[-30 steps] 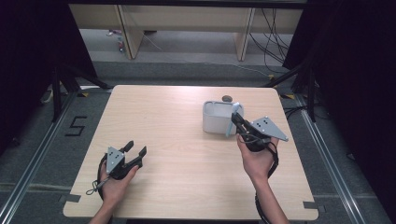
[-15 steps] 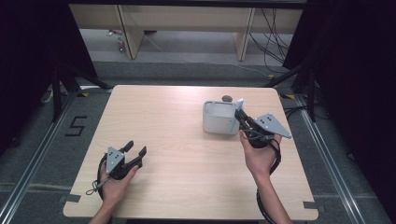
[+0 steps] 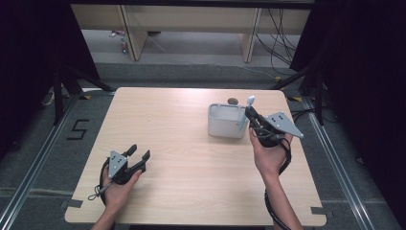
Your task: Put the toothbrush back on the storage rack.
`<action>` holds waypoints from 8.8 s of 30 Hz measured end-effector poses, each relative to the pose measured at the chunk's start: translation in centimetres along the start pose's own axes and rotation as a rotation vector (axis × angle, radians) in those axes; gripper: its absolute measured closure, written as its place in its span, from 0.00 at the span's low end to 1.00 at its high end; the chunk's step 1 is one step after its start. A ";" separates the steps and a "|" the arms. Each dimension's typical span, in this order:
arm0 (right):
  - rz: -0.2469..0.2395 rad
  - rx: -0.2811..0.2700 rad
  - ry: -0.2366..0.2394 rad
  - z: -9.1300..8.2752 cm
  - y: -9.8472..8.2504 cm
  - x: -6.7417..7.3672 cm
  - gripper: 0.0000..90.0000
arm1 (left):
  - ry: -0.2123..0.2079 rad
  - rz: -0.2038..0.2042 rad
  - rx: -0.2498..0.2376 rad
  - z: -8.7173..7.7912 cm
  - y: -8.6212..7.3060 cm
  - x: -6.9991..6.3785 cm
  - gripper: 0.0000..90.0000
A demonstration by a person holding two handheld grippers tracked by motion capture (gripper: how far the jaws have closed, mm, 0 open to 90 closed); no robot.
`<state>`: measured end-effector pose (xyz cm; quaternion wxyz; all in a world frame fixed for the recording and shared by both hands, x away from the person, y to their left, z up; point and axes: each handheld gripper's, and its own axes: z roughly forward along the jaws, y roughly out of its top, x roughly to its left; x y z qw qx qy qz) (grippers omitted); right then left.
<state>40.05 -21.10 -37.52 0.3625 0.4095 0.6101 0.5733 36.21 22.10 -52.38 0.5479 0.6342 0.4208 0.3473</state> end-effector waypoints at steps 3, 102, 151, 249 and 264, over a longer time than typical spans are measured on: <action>0.003 -0.004 -0.004 0.1 0.3 -0.2 0.96 | 0.001 -0.001 0.000 0.0 0.0 0.0 0.45; 0.014 0.000 -0.116 5.1 -0.2 -2.4 0.95 | 0.000 -0.011 -0.005 -0.1 0.0 0.0 0.45; 0.053 0.103 -0.116 6.1 -4.6 -3.1 0.95 | -0.001 -0.011 -0.008 -0.1 0.0 0.0 0.44; 0.046 0.304 -0.039 -3.3 -9.4 -3.2 0.55 | 0.008 -0.006 -0.024 0.2 -0.1 -0.1 0.44; 0.086 0.359 -0.009 -4.8 -12.5 -2.8 0.54 | -0.008 -0.004 -0.017 0.2 -0.1 0.0 0.44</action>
